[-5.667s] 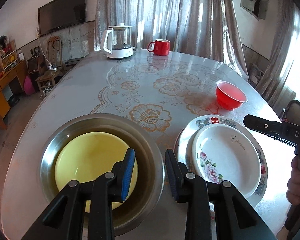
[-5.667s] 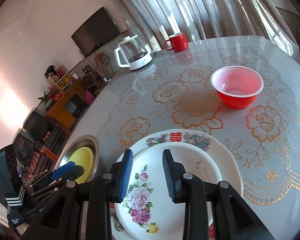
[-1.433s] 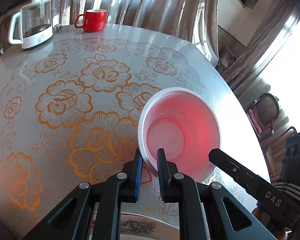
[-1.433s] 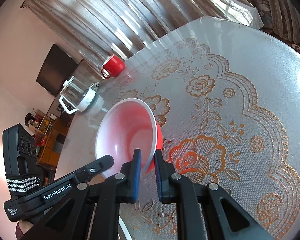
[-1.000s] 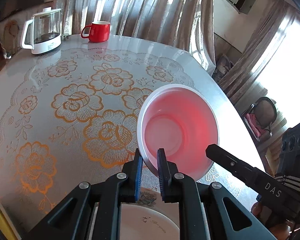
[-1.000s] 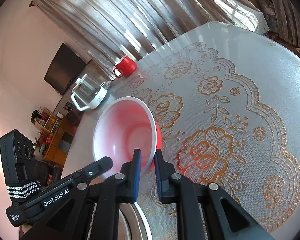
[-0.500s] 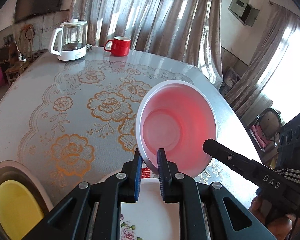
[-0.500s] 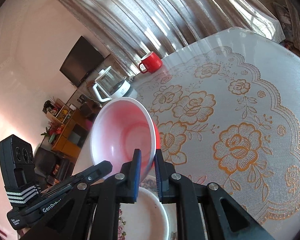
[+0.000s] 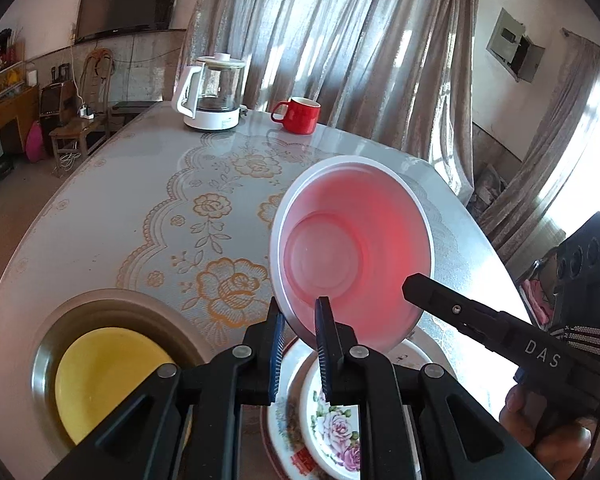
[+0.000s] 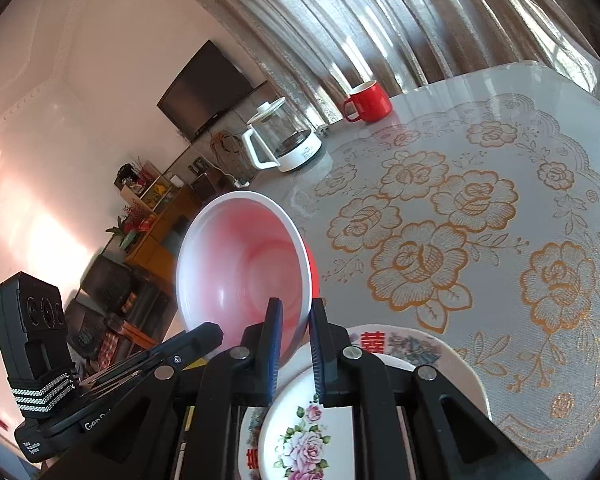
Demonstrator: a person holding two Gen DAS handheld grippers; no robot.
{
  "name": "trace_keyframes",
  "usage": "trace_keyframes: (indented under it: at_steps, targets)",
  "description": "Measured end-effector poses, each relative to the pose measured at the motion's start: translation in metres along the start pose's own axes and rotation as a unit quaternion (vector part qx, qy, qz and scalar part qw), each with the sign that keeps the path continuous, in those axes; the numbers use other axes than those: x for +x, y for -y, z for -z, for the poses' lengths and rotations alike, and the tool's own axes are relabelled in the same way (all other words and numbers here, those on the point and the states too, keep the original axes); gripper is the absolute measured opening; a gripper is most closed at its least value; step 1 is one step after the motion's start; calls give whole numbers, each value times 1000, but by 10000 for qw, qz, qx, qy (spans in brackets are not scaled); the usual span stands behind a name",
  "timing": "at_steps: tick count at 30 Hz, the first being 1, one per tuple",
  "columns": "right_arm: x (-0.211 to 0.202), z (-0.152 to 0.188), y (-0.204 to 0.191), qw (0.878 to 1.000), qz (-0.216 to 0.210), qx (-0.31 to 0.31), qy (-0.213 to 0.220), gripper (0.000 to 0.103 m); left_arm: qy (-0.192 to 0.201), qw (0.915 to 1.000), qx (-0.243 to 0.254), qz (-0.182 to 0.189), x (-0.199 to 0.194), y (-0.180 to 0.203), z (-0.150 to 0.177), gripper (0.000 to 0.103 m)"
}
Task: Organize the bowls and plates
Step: 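Lift the red bowl with the left gripper and carry it over the steel bowl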
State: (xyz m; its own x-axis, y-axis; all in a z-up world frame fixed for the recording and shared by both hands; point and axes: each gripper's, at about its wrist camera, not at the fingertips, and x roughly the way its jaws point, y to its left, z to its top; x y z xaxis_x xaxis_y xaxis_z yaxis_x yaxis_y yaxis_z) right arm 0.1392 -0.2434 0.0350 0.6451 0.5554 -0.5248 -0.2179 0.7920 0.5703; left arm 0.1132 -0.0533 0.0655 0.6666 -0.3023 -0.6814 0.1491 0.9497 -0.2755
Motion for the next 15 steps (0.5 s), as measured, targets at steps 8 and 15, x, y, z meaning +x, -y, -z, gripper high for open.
trace_keyframes:
  at_steps: [8, 15]
  targets:
    - [24, 11, -32, 9991, -216, -254, -270, 12, 79, 9994, -260, -194, -20, -36, 14, 15]
    - [40, 22, -59, 9969, -392, -460, -499, 12, 120, 9984, -480, -277, -38, -64, 28, 16]
